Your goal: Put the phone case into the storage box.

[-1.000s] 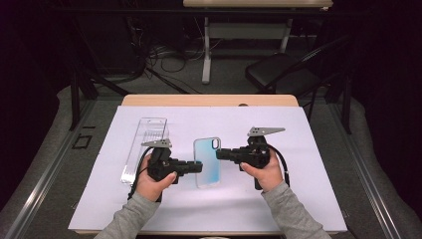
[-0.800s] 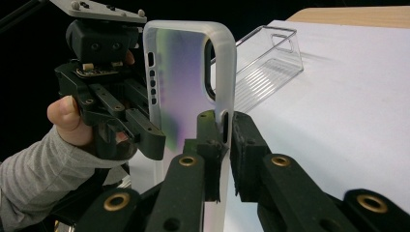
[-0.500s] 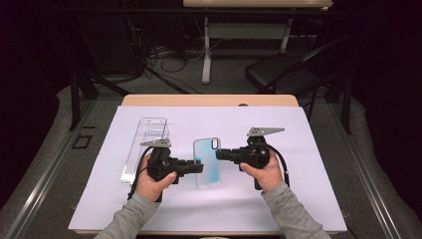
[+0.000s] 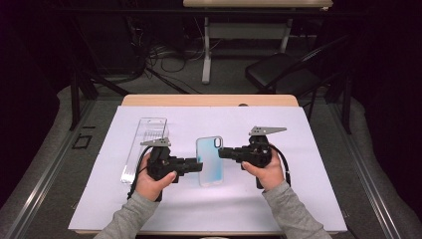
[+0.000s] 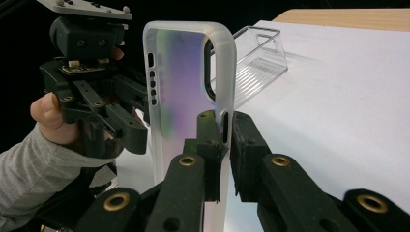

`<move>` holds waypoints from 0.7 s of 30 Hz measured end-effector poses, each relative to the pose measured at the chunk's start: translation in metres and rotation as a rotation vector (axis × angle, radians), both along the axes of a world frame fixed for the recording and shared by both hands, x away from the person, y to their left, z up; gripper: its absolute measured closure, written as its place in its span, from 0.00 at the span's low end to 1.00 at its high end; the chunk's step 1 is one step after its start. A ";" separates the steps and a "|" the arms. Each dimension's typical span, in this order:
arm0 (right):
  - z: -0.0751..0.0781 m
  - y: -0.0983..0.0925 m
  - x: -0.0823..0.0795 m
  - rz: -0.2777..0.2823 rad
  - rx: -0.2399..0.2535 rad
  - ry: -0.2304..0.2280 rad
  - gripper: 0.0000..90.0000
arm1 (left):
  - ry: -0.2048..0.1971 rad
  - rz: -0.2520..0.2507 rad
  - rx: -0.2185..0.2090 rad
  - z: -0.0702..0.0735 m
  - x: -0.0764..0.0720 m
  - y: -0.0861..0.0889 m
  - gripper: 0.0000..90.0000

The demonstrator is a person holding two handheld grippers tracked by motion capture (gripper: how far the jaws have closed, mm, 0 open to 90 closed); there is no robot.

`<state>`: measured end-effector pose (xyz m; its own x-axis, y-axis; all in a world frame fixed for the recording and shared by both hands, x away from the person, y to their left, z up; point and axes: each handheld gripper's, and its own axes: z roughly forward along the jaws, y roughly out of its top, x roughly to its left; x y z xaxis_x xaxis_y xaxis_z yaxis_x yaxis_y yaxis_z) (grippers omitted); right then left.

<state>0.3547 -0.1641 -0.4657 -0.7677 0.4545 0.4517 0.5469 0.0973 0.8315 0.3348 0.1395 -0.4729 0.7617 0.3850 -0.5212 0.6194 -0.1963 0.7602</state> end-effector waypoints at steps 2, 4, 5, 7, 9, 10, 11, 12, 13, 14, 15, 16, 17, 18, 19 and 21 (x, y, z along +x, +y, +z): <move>0.000 -0.001 0.000 -0.006 -0.004 0.000 0.93 | -0.002 0.006 0.006 0.000 0.000 0.000 0.73; -0.001 -0.002 0.001 -0.010 -0.007 0.003 0.93 | -0.004 0.011 0.011 0.000 0.001 0.000 0.73; -0.001 -0.003 0.001 -0.014 -0.014 -0.004 0.93 | -0.005 0.013 0.013 0.000 0.001 0.000 0.73; -0.002 -0.004 0.002 -0.024 -0.019 -0.005 0.93 | -0.003 0.017 0.008 0.000 0.002 0.001 0.73; -0.002 -0.006 0.003 -0.032 -0.017 -0.003 0.93 | -0.006 0.031 0.005 0.000 0.002 0.001 0.73; -0.002 -0.006 0.003 -0.036 -0.017 -0.005 0.93 | -0.010 0.039 0.007 0.000 0.003 0.002 0.73; -0.002 -0.007 0.003 -0.042 -0.016 -0.003 0.93 | -0.010 0.042 0.008 0.000 0.003 0.002 0.73; -0.002 -0.008 0.004 -0.045 -0.015 -0.003 0.93 | -0.013 0.047 0.005 0.001 0.003 0.003 0.73; -0.002 -0.009 0.004 -0.047 -0.018 -0.005 0.93 | -0.018 0.050 0.006 0.001 0.003 0.003 0.73; -0.002 -0.009 0.004 -0.051 -0.018 -0.008 0.93 | -0.022 0.055 0.009 0.002 0.003 0.003 0.73; -0.001 -0.010 0.004 -0.056 -0.019 -0.008 0.93 | -0.027 0.058 0.013 0.003 0.003 0.004 0.73; -0.001 -0.010 0.004 -0.061 -0.021 -0.009 0.93 | -0.033 0.061 0.016 0.004 0.003 0.005 0.73; -0.001 -0.010 0.004 -0.063 -0.019 -0.011 0.93 | -0.034 0.067 0.018 0.004 0.003 0.005 0.73; -0.001 -0.010 0.004 -0.065 -0.018 -0.011 0.93 | -0.038 0.075 0.020 0.005 0.003 0.006 0.72; -0.001 -0.011 0.004 -0.067 -0.019 -0.012 0.93 | -0.042 0.079 0.022 0.005 0.003 0.007 0.71; -0.001 -0.011 0.004 -0.070 -0.020 -0.014 0.93 | -0.052 0.084 0.031 0.007 0.003 0.008 0.71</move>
